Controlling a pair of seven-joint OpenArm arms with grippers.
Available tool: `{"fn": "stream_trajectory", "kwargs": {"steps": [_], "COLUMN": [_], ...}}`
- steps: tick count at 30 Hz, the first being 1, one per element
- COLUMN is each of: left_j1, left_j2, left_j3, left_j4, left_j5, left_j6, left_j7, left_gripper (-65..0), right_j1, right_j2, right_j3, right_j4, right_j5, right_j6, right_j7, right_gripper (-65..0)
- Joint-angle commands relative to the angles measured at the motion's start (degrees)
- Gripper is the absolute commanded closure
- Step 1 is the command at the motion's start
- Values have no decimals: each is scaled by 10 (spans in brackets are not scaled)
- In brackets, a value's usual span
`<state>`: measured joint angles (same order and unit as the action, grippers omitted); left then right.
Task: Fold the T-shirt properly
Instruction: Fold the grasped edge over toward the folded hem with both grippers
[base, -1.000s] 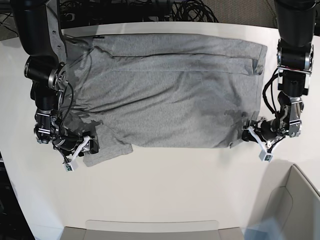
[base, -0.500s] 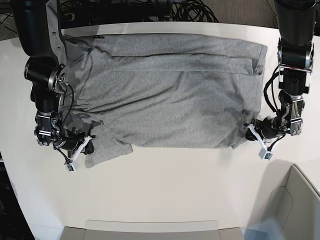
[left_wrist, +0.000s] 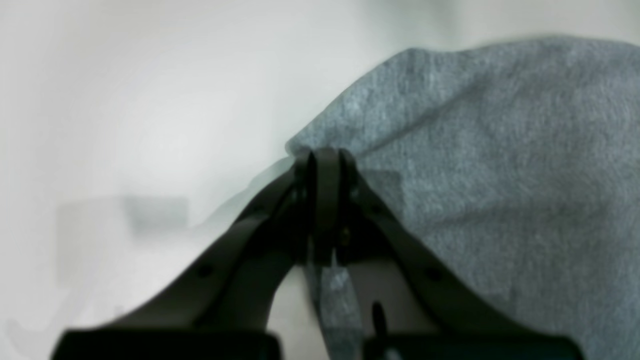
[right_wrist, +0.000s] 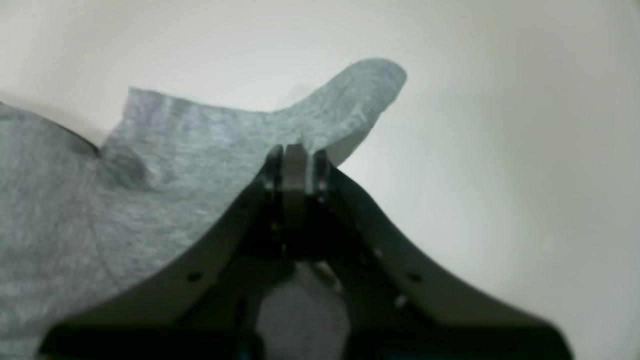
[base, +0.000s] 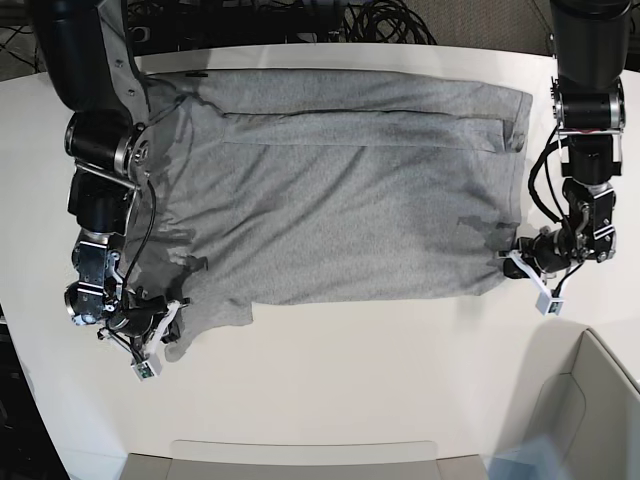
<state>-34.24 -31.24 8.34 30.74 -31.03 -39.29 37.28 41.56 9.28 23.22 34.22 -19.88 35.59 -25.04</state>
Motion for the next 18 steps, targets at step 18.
{"fn": "stream_trajectory", "kwargs": {"steps": [18], "left_j1": [149], "left_j2": [-11], "left_j3": [-127], "left_j4": [328], "left_j5": [-2], "left_j6": [4], "left_j7": [119], "left_gripper": [0], "right_j1": [-136], "right_j2": [-45], "right_j3": [1], "right_j4": [315], "right_j5": [7], "right_j6": [44], "right_j7": [-95], "right_gripper": [0]}}
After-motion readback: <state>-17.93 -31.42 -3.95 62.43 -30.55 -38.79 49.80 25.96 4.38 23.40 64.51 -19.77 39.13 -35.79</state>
